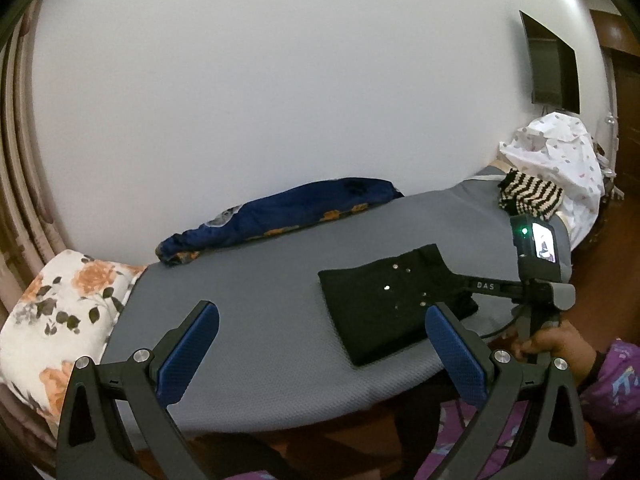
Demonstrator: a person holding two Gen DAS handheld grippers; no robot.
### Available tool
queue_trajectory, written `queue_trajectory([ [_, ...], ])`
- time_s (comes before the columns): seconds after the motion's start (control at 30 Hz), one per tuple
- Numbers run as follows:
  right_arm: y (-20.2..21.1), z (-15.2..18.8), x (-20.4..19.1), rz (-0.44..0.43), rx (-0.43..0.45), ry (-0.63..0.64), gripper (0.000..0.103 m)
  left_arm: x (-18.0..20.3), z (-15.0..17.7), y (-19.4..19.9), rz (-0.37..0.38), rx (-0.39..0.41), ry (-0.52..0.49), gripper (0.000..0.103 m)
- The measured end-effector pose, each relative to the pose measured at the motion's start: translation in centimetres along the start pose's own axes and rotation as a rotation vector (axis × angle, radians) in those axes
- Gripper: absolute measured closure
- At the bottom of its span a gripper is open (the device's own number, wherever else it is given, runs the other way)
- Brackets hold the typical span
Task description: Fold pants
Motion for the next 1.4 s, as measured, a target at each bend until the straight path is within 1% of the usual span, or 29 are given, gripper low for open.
queue_trajectory([
  [0.17, 0.0, 0.0, 0.0, 0.000, 0.000, 0.000, 0.005, -0.1, -0.1, 0.2, 0.013, 0.006, 0.004, 0.001],
  [0.37, 0.0, 0.0, 0.0, -0.002, -0.003, -0.001, 0.005, -0.1, 0.0, 0.2, 0.008, 0.004, 0.004, 0.001],
  [0.43, 0.2, 0.1, 0.0, -0.023, -0.010, -0.003, 0.005, -0.6, 0.2, -0.3, 0.010, 0.002, 0.015, 0.001],
  [0.5, 0.5, -0.2, -0.1, -0.035, 0.003, 0.003, 0.005, -1.6, 0.9, -1.6, 0.066, -0.011, 0.055, 0.001],
  [0.53, 0.7, -0.4, -0.1, -0.047, 0.009, 0.003, 0.005, -2.4, 1.6, -2.6, 0.103, -0.028, 0.088, 0.001],
  [0.57, 0.8, -0.6, 0.0, -0.062, 0.009, -0.001, 0.005, -3.2, 2.4, -3.9, 0.123, -0.050, 0.123, 0.001],
  [0.63, 0.6, -1.2, 0.0, -0.098, -0.008, -0.006, 0.005, -4.7, 4.2, -6.8, 0.165, -0.098, 0.196, 0.001],
  [0.67, 0.5, -1.3, 0.1, -0.105, -0.016, -0.004, 0.005, -5.5, 5.0, -8.4, 0.201, -0.120, 0.231, 0.001],
  [0.7, 0.4, -1.4, 0.0, -0.109, -0.025, 0.003, 0.005, -6.0, 5.7, -9.6, 0.219, -0.139, 0.258, 0.001],
  [0.73, 0.2, -1.5, -0.1, -0.110, -0.033, 0.020, 0.005, -6.6, 6.3, -11.0, 0.224, -0.159, 0.289, 0.001],
  [0.8, 0.1, -1.6, -0.3, -0.118, -0.031, 0.054, 0.005, -7.4, 6.8, -12.9, 0.225, -0.169, 0.328, 0.001],
  [0.83, 0.0, -1.5, -0.7, -0.123, -0.034, 0.092, 0.005, -7.7, 6.9, -14.0, 0.216, -0.171, 0.340, 0.001],
  [0.9, -0.4, -1.4, -1.2, -0.107, -0.037, 0.162, 0.005, -7.9, 6.8, -15.7, 0.178, -0.191, 0.340, 0.001],
  [0.97, -1.3, -1.4, -1.8, -0.056, -0.025, 0.270, 0.005, -7.6, 6.3, -17.9, 0.170, -0.208, 0.323, 0.001],
  [1.03, -2.8, -1.6, -1.9, -0.013, -0.041, 0.332, 0.005, -6.8, 5.9, -19.9, 0.151, -0.234, 0.292, 0.001],
  [1.1, -4.1, -2.1, -1.4, -0.003, -0.069, 0.328, 0.005, -5.8, 5.6, -21.7, 0.151, -0.258, 0.255, 0.001],
  [1.23, -6.7, -3.9, 0.0, -0.028, -0.122, 0.242, 0.005, -3.5, 5.1, -26.0, 0.148, -0.317, 0.180, 0.001],
  [1.4, -9.3, -5.1, 1.4, -0.047, -0.188, 0.164, 0.005, -1.8, 4.8, -28.8, 0.142, -0.349, 0.118, 0.001],
])
Point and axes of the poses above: each gripper's, at about its wrist camera, not at the fingertips, and y roughly against the way its jaws point, x to its right, z to its underside, the point moved 2 cm from there along -y, roughly the way its jaws point, and after that the axes turned 14 degrees about -y, right-handed, at the moved point
